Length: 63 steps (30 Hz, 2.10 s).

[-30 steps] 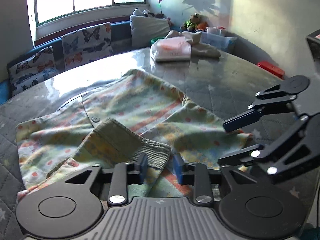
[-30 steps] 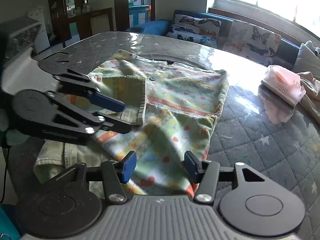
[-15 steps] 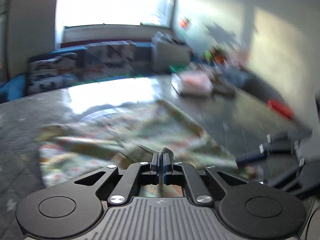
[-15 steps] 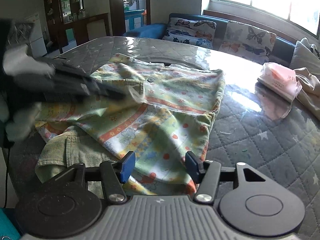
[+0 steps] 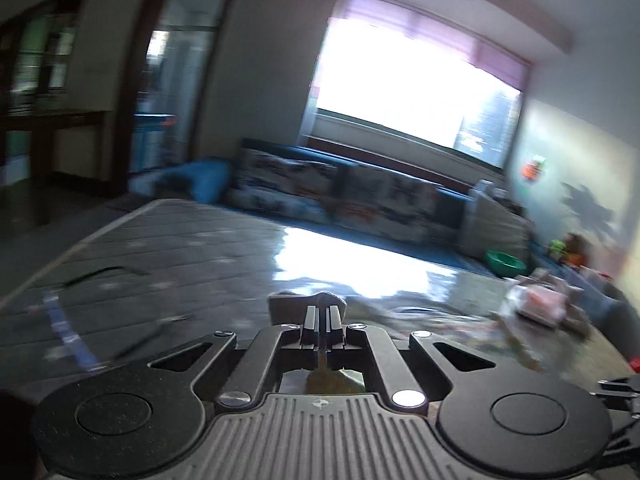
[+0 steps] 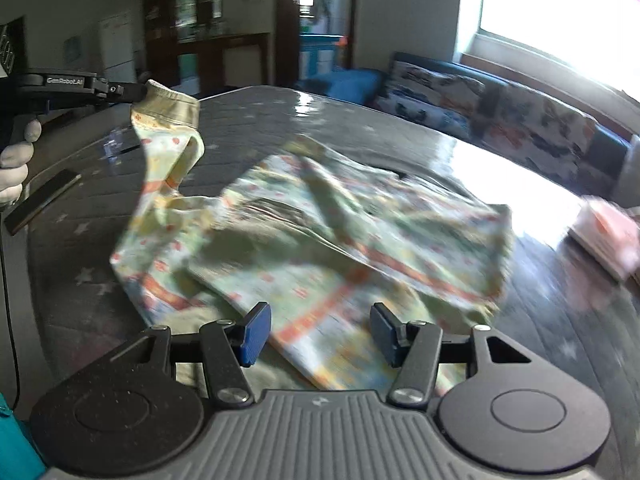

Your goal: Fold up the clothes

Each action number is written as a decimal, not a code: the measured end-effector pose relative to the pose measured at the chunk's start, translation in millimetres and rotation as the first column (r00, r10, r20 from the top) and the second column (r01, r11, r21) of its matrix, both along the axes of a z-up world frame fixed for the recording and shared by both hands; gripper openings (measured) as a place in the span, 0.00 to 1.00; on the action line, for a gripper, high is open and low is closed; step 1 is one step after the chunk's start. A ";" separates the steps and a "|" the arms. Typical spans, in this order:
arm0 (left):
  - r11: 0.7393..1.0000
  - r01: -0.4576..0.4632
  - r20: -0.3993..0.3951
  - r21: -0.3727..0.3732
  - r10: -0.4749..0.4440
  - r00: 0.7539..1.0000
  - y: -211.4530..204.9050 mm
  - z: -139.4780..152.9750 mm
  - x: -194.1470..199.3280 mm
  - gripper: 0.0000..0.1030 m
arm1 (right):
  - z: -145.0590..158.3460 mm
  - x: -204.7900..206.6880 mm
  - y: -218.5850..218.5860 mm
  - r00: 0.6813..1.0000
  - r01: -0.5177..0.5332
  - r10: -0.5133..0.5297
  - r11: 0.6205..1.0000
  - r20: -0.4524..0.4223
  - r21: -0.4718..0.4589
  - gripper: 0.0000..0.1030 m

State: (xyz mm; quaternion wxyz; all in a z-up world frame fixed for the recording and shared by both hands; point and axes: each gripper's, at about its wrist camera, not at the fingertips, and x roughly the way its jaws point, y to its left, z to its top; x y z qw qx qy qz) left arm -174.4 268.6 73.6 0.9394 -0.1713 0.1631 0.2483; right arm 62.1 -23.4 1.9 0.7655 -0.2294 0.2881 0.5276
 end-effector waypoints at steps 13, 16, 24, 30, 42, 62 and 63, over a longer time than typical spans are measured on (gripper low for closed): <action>0.965 -0.243 -0.070 -0.097 0.237 0.969 23.8 -40.3 -65.7 0.03 | -21.2 -53.1 71.6 0.974 -0.200 0.208 0.976 0.092 -0.087 0.40; 0.958 -0.266 -0.074 -0.105 0.259 0.963 24.5 -42.6 -76.7 0.03 | -29.0 -61.5 81.8 0.968 -0.216 0.228 0.970 0.107 -0.110 0.36; 0.953 -0.287 -0.096 -0.102 0.278 0.956 24.8 -46.9 -80.9 0.03 | -25.0 -59.8 79.2 0.973 -0.186 0.192 0.981 0.129 -0.060 0.06; 0.949 -0.302 -0.106 -0.088 0.292 0.950 27.1 -45.3 -79.7 0.03 | 2.4 -47.3 52.6 0.985 -0.102 0.093 0.993 0.148 0.054 0.02; 0.947 -0.315 -0.145 -0.065 0.304 0.942 26.6 -48.7 -70.1 0.03 | 44.8 7.1 -47.3 0.964 0.183 -0.207 0.972 0.167 0.148 0.04; 0.961 -0.270 -0.136 -0.063 0.259 0.956 11.0 -42.4 -76.9 0.01 | -35.6 -62.1 86.4 0.972 -0.194 0.203 0.978 0.116 -0.082 0.26; 0.966 -0.248 -0.134 -0.075 0.237 0.962 9.6 -42.3 -72.6 0.01 | -37.7 -62.9 87.8 0.972 -0.192 0.201 0.978 0.119 -0.083 0.26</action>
